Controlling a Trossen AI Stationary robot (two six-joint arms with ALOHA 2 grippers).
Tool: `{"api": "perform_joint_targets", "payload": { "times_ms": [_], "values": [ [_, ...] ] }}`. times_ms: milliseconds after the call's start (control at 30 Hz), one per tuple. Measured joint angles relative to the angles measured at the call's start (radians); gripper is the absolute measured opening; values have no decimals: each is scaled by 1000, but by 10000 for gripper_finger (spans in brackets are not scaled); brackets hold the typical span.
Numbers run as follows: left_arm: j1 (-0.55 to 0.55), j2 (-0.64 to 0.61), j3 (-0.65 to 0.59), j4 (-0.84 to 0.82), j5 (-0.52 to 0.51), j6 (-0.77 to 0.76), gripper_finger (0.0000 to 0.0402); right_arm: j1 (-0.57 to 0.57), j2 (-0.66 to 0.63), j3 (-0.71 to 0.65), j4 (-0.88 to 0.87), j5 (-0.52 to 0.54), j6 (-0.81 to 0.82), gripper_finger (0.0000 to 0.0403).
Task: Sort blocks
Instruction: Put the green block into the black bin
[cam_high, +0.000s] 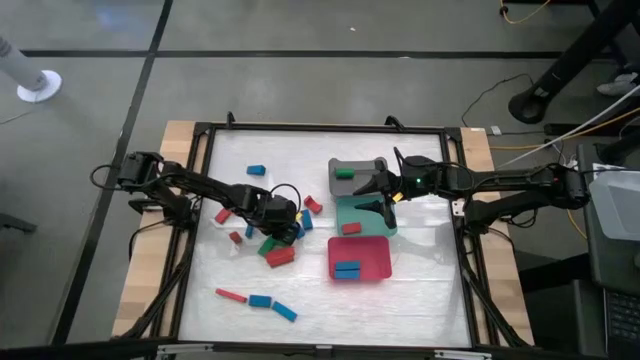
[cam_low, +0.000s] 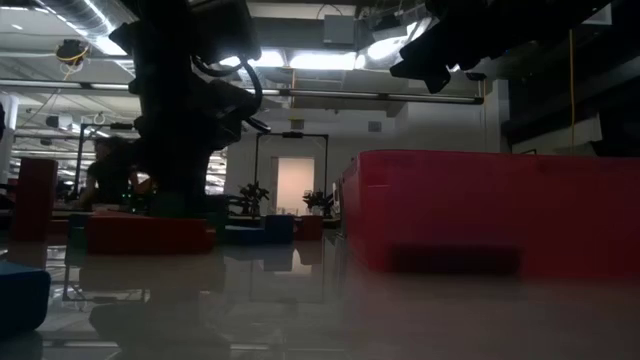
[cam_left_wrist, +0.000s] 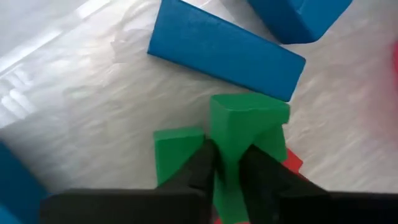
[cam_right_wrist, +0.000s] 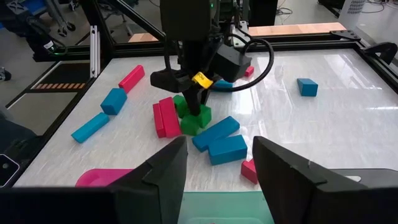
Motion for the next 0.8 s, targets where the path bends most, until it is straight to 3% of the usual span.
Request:
{"api": "perform_joint_targets", "payload": {
  "times_ms": [100, 433, 800],
  "values": [
    [0, -11, -2, -12, 0, 2, 11, 0, 0, 0, -1, 0, 0, 186],
    [9, -95, 0, 166, -9, -28, 10, 0, 0, 0, 2, 0, 1, 186],
    [54, -90, 0, 608, -263, -119, 10, 0, 0, 0, 42, 0, 1, 186]
  ]
}}
